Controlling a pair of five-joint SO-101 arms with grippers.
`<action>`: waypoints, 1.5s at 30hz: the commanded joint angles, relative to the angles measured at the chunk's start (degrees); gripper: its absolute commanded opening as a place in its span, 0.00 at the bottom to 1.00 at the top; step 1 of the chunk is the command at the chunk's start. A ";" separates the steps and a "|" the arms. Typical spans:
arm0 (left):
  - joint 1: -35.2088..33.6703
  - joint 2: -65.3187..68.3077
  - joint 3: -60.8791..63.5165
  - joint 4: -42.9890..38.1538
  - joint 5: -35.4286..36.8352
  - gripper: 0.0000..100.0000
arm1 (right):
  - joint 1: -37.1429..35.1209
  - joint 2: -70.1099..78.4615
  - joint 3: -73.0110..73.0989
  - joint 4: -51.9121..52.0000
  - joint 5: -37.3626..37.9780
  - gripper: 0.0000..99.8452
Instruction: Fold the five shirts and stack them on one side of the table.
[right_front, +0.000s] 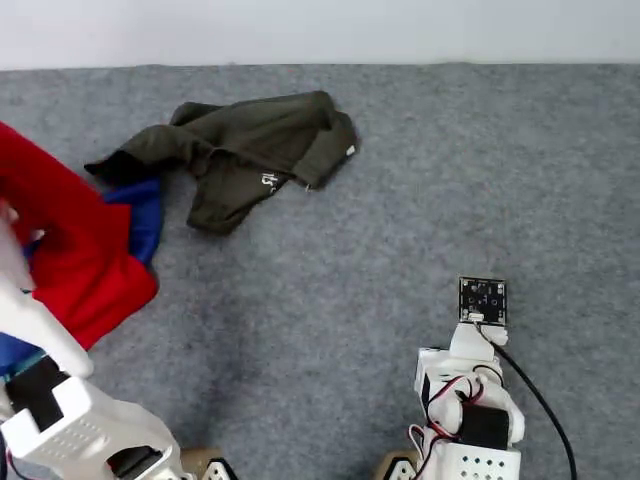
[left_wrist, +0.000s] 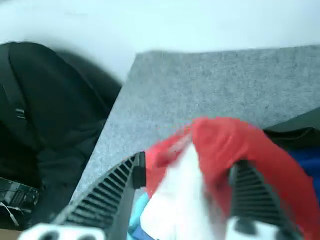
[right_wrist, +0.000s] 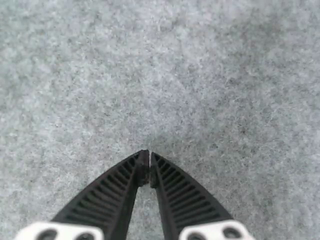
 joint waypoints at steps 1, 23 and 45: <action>2.29 -2.99 -4.97 1.32 -0.53 0.29 | 0.57 -0.40 0.97 0.22 -0.53 0.01; 33.41 14.15 13.67 3.25 8.26 0.29 | 0.57 -0.40 0.97 0.22 -0.53 0.01; 34.55 40.97 2.95 -1.93 5.01 0.20 | 0.57 -0.40 0.97 0.22 -0.53 0.01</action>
